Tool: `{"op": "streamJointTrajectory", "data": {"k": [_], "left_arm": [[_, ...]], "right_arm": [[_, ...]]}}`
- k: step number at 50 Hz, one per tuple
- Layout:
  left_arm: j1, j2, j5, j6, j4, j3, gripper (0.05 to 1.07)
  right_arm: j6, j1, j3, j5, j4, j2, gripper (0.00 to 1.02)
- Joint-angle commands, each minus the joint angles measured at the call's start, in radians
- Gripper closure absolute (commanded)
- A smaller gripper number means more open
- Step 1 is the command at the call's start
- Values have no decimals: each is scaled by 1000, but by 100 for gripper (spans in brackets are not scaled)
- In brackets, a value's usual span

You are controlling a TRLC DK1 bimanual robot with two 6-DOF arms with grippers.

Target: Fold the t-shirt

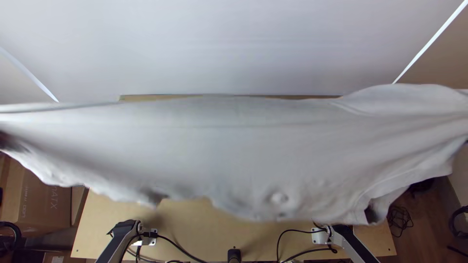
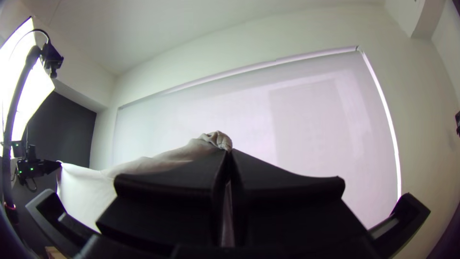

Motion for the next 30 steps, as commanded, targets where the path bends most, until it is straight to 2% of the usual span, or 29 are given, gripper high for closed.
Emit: {"op": "streamJointTrajectory", "data": {"k": [1,5,15,24,30], "left_arm": [[-32,-1,-28,-62,-58,-62,105],[-64,-63,-27,-83,-77,-201,105],[-94,-284,27,-85,-66,-688,105],[-110,-359,61,-62,-32,-976,105],[-113,-348,73,-40,43,-1103,105]], "right_arm": [[44,2,-18,-4,-38,-13,100],[62,2,-91,-43,-99,-39,100],[108,7,-457,-127,-154,-171,100],[132,53,-816,-127,-147,-251,100],[162,57,-1005,-121,-59,-254,100]]}}
